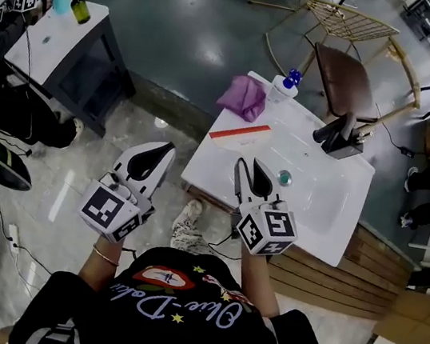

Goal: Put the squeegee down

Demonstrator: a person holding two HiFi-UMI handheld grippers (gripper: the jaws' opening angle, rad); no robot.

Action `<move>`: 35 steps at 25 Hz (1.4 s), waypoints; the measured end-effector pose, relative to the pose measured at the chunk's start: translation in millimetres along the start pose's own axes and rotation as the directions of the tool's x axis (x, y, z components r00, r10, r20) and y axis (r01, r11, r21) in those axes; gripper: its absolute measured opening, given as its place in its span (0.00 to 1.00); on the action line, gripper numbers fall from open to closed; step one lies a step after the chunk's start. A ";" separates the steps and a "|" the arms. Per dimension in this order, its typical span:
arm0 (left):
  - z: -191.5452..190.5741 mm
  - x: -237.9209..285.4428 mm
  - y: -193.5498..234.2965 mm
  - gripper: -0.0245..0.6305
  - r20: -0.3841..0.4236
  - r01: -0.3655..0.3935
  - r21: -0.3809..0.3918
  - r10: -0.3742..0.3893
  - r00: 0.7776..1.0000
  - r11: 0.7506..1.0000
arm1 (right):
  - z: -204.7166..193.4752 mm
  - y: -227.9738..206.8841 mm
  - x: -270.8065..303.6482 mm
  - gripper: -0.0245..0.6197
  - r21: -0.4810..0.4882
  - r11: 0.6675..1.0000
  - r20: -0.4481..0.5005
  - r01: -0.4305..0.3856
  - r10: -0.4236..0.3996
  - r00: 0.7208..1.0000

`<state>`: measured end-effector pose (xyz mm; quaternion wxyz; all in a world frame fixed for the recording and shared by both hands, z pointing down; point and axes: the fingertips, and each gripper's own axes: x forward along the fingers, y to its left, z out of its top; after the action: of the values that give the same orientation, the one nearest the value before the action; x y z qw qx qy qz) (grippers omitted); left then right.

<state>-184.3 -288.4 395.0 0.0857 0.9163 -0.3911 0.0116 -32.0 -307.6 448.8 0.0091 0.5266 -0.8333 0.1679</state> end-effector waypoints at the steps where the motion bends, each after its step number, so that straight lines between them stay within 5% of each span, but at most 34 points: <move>1: -0.1 0.2 1.9 0.03 -0.001 -0.003 -0.002 0.003 1.000 1.000 | -1.0 0.1 2.0 0.22 -0.001 1.000 -0.004 -0.001 0.001 1.000; 35: -13.4 32.9 34.7 0.03 -0.047 0.010 -0.029 -0.012 0.999 1.000 | -47.6 -19.9 43.6 0.22 0.004 0.998 -0.133 0.056 -0.055 0.990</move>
<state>-185.7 -333.3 416.2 0.1081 0.9165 -0.3841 0.0268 -41.5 -339.7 507.5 0.0675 0.5373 -0.8152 0.2054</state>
